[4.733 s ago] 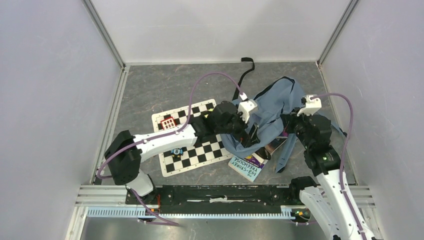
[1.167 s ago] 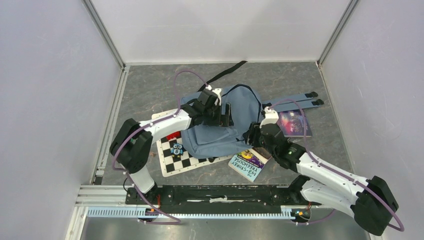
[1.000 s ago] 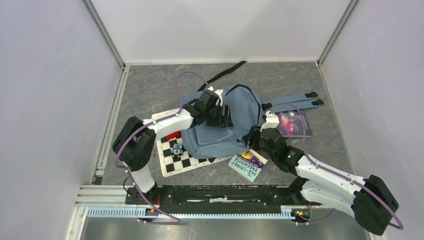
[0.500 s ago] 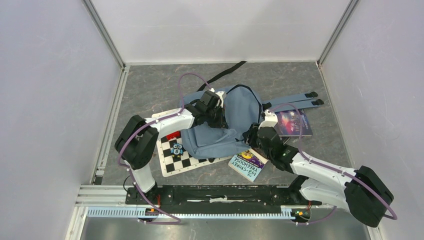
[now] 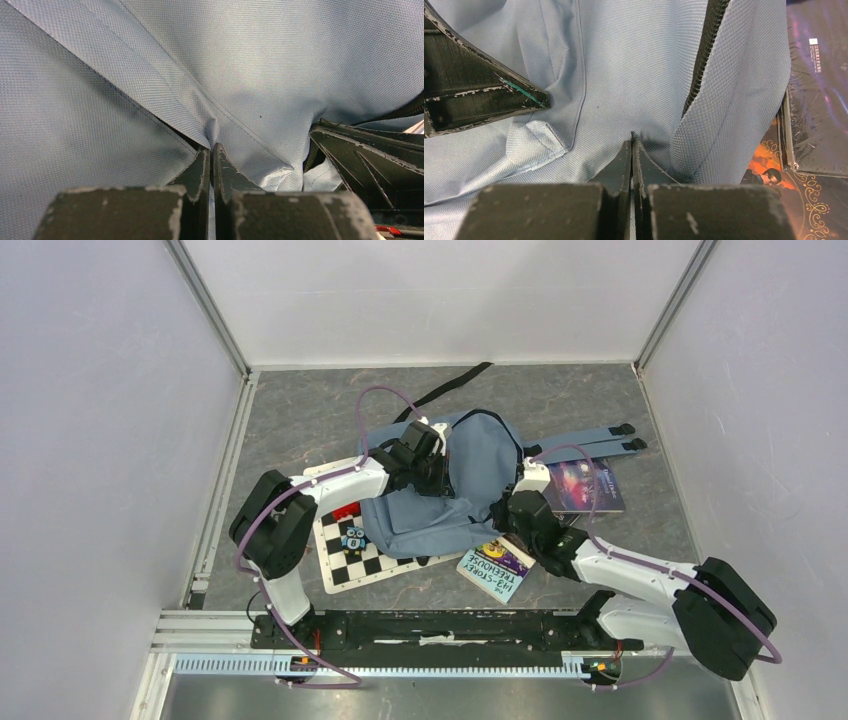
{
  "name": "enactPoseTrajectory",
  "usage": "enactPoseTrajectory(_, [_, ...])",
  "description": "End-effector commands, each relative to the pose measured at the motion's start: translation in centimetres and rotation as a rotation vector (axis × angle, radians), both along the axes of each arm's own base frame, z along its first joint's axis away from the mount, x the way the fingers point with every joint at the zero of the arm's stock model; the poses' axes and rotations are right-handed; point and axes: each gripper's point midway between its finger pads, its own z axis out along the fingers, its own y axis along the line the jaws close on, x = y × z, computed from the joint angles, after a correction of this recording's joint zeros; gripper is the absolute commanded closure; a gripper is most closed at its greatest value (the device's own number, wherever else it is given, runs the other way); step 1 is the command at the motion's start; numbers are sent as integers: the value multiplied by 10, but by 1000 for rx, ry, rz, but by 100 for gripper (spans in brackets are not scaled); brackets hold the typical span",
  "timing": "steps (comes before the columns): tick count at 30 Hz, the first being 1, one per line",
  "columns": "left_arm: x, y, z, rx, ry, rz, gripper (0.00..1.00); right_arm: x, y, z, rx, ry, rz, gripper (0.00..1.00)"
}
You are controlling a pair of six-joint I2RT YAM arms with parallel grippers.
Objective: Pack the student bag
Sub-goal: Unzip the student bag at the center of the board.
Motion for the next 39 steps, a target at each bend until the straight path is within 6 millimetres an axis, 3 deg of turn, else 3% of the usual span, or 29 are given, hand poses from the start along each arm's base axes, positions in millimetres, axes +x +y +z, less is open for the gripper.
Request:
enactPoseTrajectory(1, [1, -3, 13, -2, -29, -37, 98, 13, 5, 28, 28, -81, -15, 100])
enactPoseTrajectory(2, [1, -3, 13, -1, -29, -38, 98, 18, -4, 30, 21, -91, -39, 100])
enactPoseTrajectory(6, [3, -1, 14, 12, -40, -41, 98, 14, -7, 45, -3, -162, -21, 100])
enactPoseTrajectory(10, [8, 4, 27, 46, -99, -64, 98, 16, -30, 63, -92, -244, -65, 100])
enactPoseTrajectory(16, [29, 43, 51, 278, -249, -66, 98, 12, -87, 82, -305, -278, -241, 100])
enactPoseTrajectory(22, [38, 66, 59, 404, -309, -69, 98, 2, -121, 87, -381, -298, -349, 100])
enactPoseTrajectory(25, [39, 67, 61, 417, -326, -93, 98, 0, -121, 94, -355, -318, -348, 100])
enactPoseTrajectory(32, [18, 37, 84, 317, -442, -276, 98, 7, -83, 114, -281, -391, -152, 100])
enactPoseTrajectory(39, [-14, 26, 94, 380, -617, -489, 98, 21, -87, 129, -371, -395, -175, 100])
